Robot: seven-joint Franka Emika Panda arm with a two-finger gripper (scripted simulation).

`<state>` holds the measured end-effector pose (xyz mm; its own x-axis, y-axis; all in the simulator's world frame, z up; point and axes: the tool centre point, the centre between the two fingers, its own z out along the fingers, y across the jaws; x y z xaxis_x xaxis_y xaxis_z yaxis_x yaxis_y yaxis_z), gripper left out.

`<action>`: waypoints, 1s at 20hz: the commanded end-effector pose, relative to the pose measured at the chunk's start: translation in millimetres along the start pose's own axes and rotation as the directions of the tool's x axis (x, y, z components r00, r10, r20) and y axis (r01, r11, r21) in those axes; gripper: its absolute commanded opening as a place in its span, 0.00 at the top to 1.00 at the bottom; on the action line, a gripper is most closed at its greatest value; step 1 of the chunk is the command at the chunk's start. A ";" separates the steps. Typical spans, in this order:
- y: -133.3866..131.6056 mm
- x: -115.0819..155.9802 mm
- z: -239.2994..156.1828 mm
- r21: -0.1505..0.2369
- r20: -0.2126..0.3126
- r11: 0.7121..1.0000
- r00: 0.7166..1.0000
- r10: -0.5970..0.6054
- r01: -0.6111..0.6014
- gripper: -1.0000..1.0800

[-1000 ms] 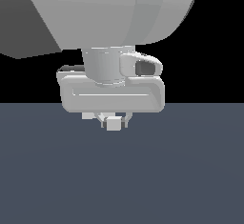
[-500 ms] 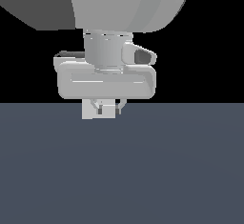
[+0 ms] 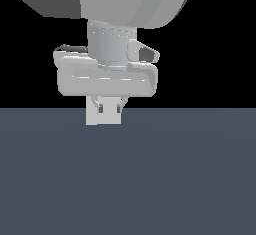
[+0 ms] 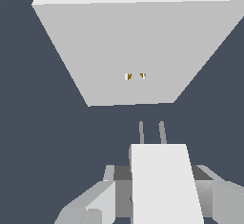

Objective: Plug the charger into the wall socket.

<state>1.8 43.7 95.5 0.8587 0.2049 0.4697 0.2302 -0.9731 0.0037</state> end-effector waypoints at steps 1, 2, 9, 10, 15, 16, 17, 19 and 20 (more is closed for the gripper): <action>-2.2 2.5 -1.3 0.010 0.001 1.000 1.000 -0.017 0.017 1.00; -2.8 3.2 -1.6 0.013 0.001 1.000 1.000 -0.022 0.022 1.00; -5.1 5.5 -2.7 0.024 0.003 0.999 0.999 -0.040 0.040 1.00; -5.0 5.5 -2.7 0.024 0.003 0.999 0.999 -0.040 0.040 1.00; -5.0 5.5 -2.5 0.024 0.003 0.999 0.999 -0.039 0.039 1.00; -5.1 6.1 -2.3 0.024 0.003 0.999 0.999 -0.039 0.039 1.00; -5.2 7.0 -1.8 0.024 0.003 0.999 0.999 -0.039 0.039 1.00; -5.4 10.0 -0.3 0.025 0.003 0.999 0.999 -0.039 0.039 1.00; -5.5 12.0 0.8 0.025 0.003 0.999 0.999 -0.039 0.039 1.00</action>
<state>8.4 50.8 100.2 0.8507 0.2429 0.4661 0.2746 -0.9616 0.0000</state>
